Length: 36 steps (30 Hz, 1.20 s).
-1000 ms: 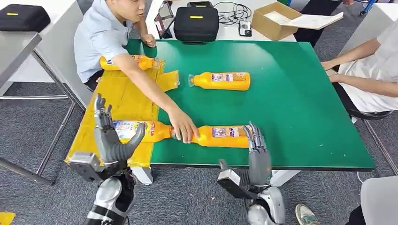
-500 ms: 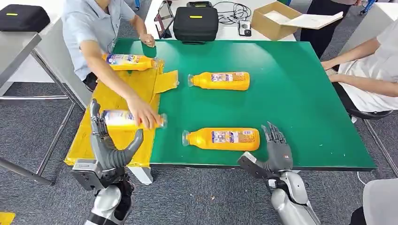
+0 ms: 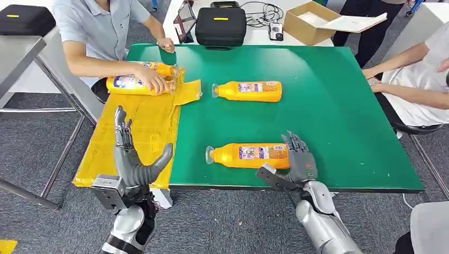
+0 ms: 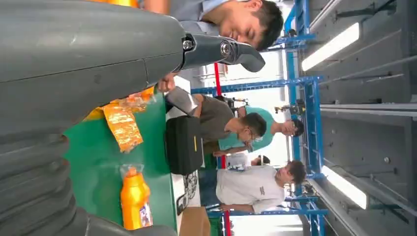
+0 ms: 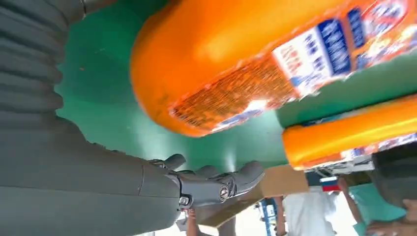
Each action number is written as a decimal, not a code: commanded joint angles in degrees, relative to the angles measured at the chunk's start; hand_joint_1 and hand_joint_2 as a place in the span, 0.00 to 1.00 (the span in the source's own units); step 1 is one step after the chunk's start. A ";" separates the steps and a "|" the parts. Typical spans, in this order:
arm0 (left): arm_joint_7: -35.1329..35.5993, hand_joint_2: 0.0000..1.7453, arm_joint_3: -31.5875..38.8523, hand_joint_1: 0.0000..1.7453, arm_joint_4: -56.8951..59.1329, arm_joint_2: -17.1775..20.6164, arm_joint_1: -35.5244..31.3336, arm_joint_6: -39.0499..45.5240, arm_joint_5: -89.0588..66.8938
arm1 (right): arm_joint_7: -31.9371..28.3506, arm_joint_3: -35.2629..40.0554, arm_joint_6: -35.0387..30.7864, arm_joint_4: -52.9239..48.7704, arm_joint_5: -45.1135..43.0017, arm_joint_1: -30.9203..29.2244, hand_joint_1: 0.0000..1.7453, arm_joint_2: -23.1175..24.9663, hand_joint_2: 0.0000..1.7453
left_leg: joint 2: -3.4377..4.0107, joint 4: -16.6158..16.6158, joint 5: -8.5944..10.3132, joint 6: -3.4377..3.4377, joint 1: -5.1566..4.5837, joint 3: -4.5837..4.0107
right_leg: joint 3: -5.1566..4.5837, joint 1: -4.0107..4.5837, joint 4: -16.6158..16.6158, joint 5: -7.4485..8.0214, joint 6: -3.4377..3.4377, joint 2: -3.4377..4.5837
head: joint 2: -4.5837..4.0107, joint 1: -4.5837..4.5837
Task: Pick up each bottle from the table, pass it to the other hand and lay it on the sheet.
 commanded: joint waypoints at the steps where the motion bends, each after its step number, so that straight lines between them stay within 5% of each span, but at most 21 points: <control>1: 1.18 1.00 -1.83 0.00 4.76 0.81 -3.37 -0.59 0.76 | 3.26 4.71 8.77 13.46 0.30 -8.08 0.00 1.37 1.00 | 0.14 0.02 0.01 -0.07 0.06 0.01 | -0.01 0.07 0.00 0.06 -0.13 0.11 | 0.00 -0.02; 17: 2.43 1.00 -3.31 0.00 7.07 0.64 -5.61 -2.46 1.22 | 9.65 9.29 19.65 19.31 3.93 -13.12 0.00 0.06 1.00 | 0.15 -0.01 0.13 -0.02 0.08 0.16 | 0.07 0.10 -0.06 0.24 -0.22 0.02 | 0.00 -0.02; 19: 2.51 1.00 -3.52 0.00 7.31 0.63 -5.82 -2.64 1.24 | 8.75 9.51 20.00 19.47 3.96 -13.17 1.00 -0.05 1.00 | 0.14 -0.03 0.14 -0.01 0.06 0.23 | 0.12 0.08 -0.09 0.25 -0.21 0.04 | 0.00 -0.02; 36: 2.50 1.00 -4.42 0.00 7.67 0.76 -6.24 -2.96 1.11 | 1.39 5.92 16.68 18.68 -1.55 -10.19 1.00 1.43 1.00 | 0.15 -0.06 0.23 0.06 0.07 0.31 | 0.18 0.10 -0.11 0.35 -0.28 0.07 | 0.00 -0.02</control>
